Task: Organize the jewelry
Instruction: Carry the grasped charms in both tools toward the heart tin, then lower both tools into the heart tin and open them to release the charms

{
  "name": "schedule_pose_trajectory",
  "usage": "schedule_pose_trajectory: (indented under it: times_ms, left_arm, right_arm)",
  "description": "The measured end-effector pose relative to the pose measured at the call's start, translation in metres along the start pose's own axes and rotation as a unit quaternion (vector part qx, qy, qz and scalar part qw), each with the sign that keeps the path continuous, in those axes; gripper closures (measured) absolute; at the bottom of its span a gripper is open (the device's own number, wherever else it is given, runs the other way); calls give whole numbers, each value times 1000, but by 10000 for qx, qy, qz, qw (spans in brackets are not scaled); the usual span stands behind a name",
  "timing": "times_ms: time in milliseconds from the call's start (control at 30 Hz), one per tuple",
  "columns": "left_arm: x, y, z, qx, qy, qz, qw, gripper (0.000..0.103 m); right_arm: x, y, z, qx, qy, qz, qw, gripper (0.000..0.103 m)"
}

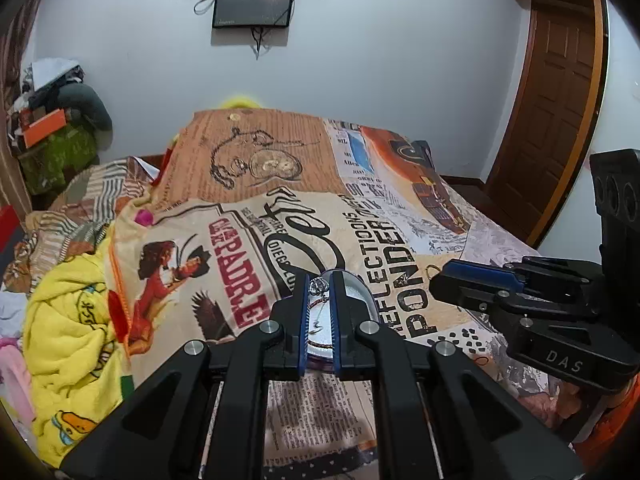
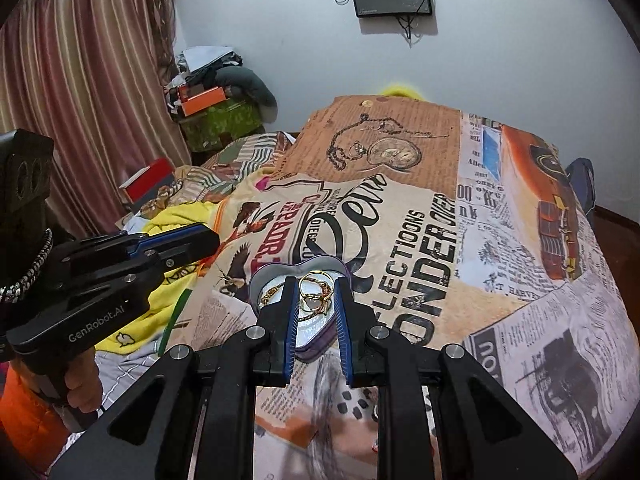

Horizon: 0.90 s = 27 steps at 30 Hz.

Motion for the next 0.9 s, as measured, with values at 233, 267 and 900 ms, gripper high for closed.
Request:
schedule_pose_trajectory:
  times_ms: [233, 267, 900]
  left_arm:
    - [0, -31, -20, 331, 207, -168, 9991, 95]
    - [0, -34, -23, 367, 207, -170, 9990, 95]
    - [3, -54, -43, 641, 42, -97, 9979, 95]
  right_arm:
    - [-5, -16, -6, 113, -74, 22, 9999, 87]
    - [-6, -18, -7, 126, -82, 24, 9999, 87]
    - [-7, -32, -17, 303, -90, 66, 9995, 87]
Point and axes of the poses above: each gripper's, at about its wrist camera, not at the fingertips, and y roughly against the way its jaws point, x to its left, z to its top, the point moved 10 cm from there along -y, roughly the way its jaws point, and after that the axes turned 13 degrees about -x, right-handed, at the moved point
